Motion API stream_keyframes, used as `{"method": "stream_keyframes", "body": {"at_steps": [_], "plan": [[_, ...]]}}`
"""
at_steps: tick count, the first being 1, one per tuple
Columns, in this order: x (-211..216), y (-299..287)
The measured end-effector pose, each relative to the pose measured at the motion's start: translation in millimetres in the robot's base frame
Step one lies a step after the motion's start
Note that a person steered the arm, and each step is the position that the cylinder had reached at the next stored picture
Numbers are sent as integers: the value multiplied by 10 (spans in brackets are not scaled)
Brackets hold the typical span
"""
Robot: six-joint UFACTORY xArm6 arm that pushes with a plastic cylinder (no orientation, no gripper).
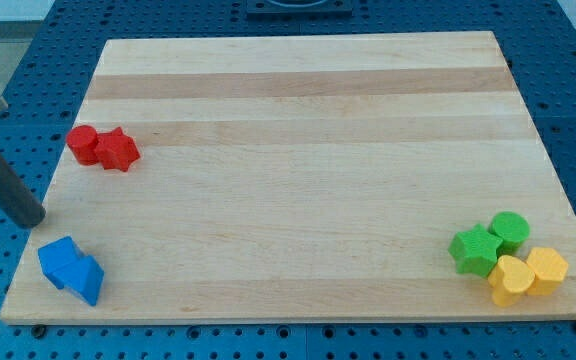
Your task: Separate the blue triangle and blue cube
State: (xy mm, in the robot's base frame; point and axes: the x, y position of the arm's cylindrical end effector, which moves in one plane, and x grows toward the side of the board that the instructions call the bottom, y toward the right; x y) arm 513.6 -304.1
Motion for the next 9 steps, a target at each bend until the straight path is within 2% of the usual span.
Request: {"method": "stream_keyframes", "body": {"at_steps": [2, 3, 5, 6, 8, 9], "plan": [[121, 0], [531, 110], [992, 525], [1037, 525], [1043, 1086], [984, 1112]]}}
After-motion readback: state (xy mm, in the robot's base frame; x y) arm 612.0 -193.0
